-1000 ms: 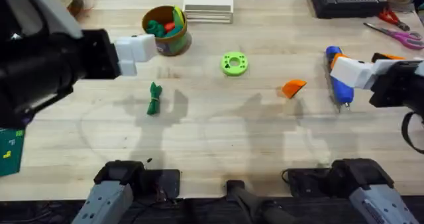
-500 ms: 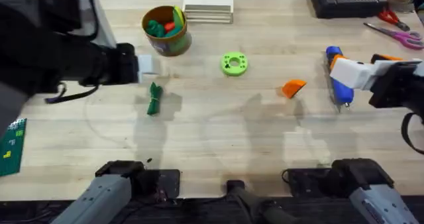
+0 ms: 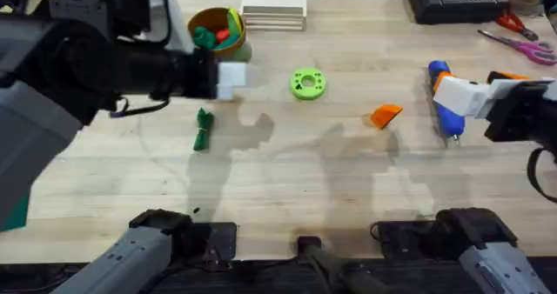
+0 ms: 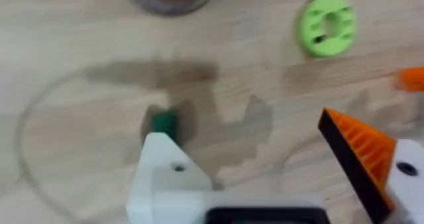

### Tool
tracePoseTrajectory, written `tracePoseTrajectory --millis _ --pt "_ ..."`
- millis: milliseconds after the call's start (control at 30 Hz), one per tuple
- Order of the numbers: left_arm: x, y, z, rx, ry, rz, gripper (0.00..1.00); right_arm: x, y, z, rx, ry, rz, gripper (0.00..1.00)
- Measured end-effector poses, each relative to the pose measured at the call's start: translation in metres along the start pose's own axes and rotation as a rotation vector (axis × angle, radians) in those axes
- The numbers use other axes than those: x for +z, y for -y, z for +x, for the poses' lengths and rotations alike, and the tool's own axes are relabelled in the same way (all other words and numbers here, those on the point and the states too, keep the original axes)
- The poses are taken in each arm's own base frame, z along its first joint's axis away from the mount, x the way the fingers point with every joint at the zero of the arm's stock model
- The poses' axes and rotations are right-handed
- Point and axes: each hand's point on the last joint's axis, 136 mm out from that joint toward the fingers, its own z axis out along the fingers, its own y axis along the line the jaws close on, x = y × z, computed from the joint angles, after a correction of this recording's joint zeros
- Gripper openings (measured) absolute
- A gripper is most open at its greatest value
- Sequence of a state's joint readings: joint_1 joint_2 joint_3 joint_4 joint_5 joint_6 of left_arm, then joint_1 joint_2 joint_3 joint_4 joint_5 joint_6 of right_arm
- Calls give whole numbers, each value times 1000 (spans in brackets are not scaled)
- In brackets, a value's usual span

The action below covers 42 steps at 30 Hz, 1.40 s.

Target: Pick up the gripper from the table and insert it into the empty holder that is missing its gripper. Then pick up a screw, insert it into the mounting hole, and use the screwdriver to tighten it. Finally, clean up the table by picking up the vegetable and placing it into the bucket.

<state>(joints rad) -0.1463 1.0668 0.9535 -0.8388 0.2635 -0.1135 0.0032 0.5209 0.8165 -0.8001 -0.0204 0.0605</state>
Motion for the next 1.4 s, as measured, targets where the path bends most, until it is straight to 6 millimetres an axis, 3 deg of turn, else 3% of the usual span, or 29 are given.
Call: tracePoseTrajectory --millis 267,433,533,567,600,733,833,933,1000,1233,1400 --pt "-7 72 -48 98 200 266 985 0 0 0 0 0 0 810" --pt "-5 74 -37 39 144 280 986 0 0 0 0 0 0 811" --pt "-6 75 -40 31 157 285 987 0 0 0 0 -1 0 810" --pt "-11 79 -61 58 249 295 987 0 0 0 0 0 0 810" --pt "-14 81 -69 82 285 297 987 0 0 0 0 0 0 810" --pt "-25 94 -93 228 420 307 987 0 0 0 0 -1 0 810" --pt "-29 106 -99 334 500 312 988 0 0 0 0 -1 0 810" --pt "-32 113 -93 401 581 312 987 0 0 0 0 0 0 810" --pt "-43 114 -58 482 783 330 987 0 0 0 0 0 0 810" --pt "-40 96 -6 501 889 335 987 0 0 0 0 -1 0 811" --pt "-46 89 14 511 958 339 987 0 0 0 0 -1 0 809"
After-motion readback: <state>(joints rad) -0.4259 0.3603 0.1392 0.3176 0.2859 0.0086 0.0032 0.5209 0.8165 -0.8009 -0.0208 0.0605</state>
